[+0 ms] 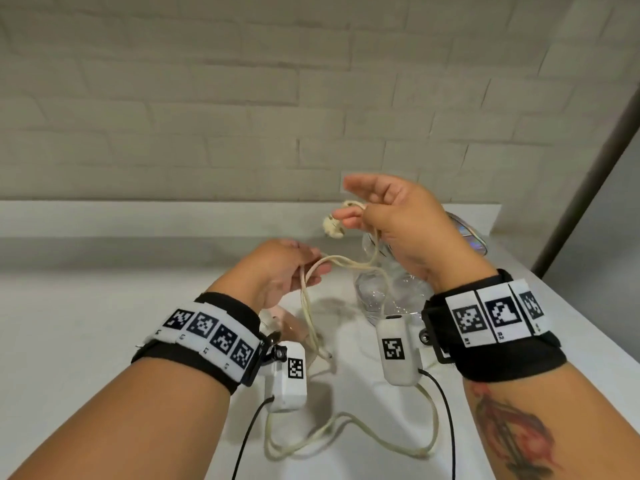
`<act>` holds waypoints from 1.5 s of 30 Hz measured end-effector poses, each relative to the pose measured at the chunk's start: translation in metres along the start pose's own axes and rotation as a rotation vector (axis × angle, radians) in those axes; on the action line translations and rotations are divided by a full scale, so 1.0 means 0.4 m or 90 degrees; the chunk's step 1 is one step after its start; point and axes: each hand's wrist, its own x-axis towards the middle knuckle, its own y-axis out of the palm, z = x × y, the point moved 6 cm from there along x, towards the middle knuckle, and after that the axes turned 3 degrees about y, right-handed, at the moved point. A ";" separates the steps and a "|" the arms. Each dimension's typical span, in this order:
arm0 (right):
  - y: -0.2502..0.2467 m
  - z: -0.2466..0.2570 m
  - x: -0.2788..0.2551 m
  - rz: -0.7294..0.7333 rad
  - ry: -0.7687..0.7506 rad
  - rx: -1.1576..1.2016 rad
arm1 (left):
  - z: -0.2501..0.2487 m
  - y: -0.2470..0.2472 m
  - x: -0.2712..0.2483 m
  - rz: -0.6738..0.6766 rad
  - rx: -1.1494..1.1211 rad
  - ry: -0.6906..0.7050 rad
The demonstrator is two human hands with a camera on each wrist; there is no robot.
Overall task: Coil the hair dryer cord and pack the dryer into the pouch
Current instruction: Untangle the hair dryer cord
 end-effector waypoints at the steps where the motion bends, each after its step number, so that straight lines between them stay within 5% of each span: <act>1: -0.002 -0.012 -0.001 -0.014 0.027 -0.002 | -0.006 -0.010 0.002 -0.022 -0.019 0.015; 7: 0.038 -0.077 -0.016 0.062 0.137 -0.042 | -0.033 -0.023 -0.005 -0.077 0.002 0.118; 13: 0.075 -0.170 -0.010 0.067 0.192 -0.083 | -0.103 0.037 -0.071 0.039 -0.007 0.253; 16: 0.085 -0.194 -0.016 0.084 0.209 0.006 | -0.123 0.056 -0.104 0.066 0.142 0.337; 18: 0.092 -0.190 -0.021 0.122 0.200 0.069 | -0.130 0.035 -0.103 -0.025 0.354 0.424; 20: 0.091 -0.177 -0.022 0.142 0.185 0.126 | -0.105 0.001 -0.082 -0.056 0.398 0.391; 23: 0.096 -0.161 -0.026 0.176 0.164 0.169 | -0.035 0.008 -0.060 0.133 0.208 0.204; 26: 0.101 -0.155 -0.033 0.232 0.166 0.240 | -0.006 0.029 -0.073 0.262 0.232 0.202; 31: 0.075 -0.158 -0.038 0.237 0.202 0.302 | -0.012 -0.037 -0.049 0.109 0.249 0.209; 37: 0.015 -0.192 -0.055 0.119 0.300 0.009 | -0.152 -0.130 -0.087 -0.048 0.007 0.285; 40: 0.009 -0.198 -0.062 0.143 0.285 -0.440 | -0.216 -0.132 -0.113 -0.080 0.002 0.323; 42: 0.015 -0.155 -0.050 0.105 0.176 -0.705 | -0.240 -0.109 -0.126 -0.085 0.040 0.350; 43: 0.022 -0.118 -0.046 0.051 0.104 -0.693 | -0.245 -0.093 -0.131 -0.079 0.064 0.360; 45: 0.040 -0.047 -0.049 -0.024 0.029 -0.394 | -0.244 -0.061 -0.137 -0.057 0.109 0.373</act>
